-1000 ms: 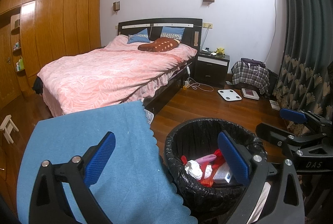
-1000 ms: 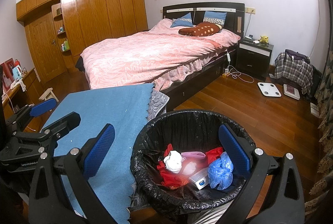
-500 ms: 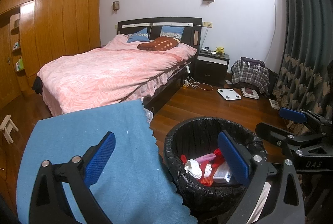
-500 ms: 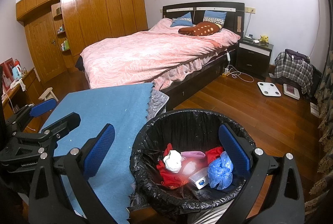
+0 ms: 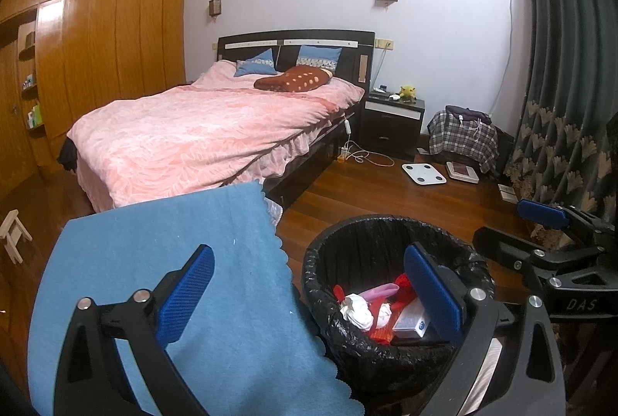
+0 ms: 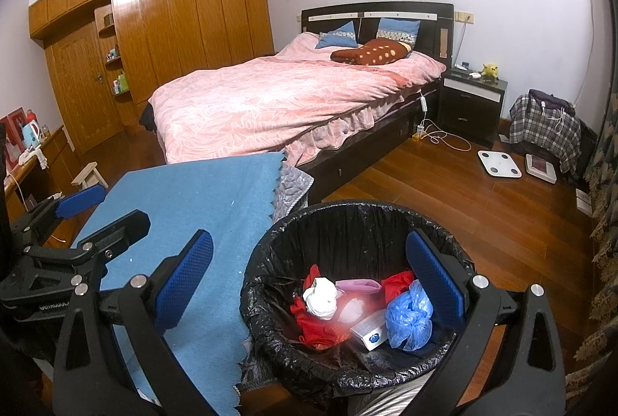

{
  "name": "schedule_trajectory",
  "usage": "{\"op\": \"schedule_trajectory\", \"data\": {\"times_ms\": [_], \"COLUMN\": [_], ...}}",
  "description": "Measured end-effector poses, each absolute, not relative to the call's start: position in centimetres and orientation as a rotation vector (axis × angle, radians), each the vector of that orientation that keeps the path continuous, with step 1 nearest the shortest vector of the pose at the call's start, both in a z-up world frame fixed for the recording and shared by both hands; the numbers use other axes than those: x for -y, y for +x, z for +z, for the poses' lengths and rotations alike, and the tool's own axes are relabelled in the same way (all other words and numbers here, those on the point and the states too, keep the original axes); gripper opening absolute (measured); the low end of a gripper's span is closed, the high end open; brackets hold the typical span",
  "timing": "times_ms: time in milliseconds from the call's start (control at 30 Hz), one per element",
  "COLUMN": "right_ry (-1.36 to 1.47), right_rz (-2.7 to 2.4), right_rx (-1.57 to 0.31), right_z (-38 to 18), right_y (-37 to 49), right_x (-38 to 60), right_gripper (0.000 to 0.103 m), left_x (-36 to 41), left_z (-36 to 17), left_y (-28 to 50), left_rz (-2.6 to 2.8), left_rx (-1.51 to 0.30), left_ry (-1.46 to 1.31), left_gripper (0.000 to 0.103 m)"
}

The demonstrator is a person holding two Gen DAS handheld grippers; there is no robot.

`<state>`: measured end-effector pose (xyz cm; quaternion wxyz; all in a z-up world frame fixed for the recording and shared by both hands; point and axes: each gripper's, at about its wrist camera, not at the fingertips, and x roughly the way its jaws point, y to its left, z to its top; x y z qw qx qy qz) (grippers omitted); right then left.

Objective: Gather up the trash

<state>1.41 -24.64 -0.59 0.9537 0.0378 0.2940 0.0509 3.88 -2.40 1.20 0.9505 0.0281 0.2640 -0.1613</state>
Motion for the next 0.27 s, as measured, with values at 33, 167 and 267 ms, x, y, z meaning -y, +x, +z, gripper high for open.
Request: {"op": "schedule_trajectory", "data": {"times_ms": [33,167,267], "right_ry": [0.077,0.077,0.077], "right_rz": [0.103,0.104,0.104], "right_rx": [-0.597,-0.598,-0.598], "right_z": [-0.58,-0.57,-0.54], "right_y": [1.41,1.42,1.41], "right_x": [24.64,24.65,24.63], "right_gripper": [0.097,0.097,0.097], "left_x": [2.4,2.37,2.34], "left_z": [1.19,0.92,0.8], "left_y": [3.81,3.67,3.65], "left_rz": [-0.327,-0.326,-0.326], "left_rx": [-0.537,-0.539,-0.539], "left_ry": [0.057,0.057,0.056], "left_gripper": [0.097,0.097,0.097]}}
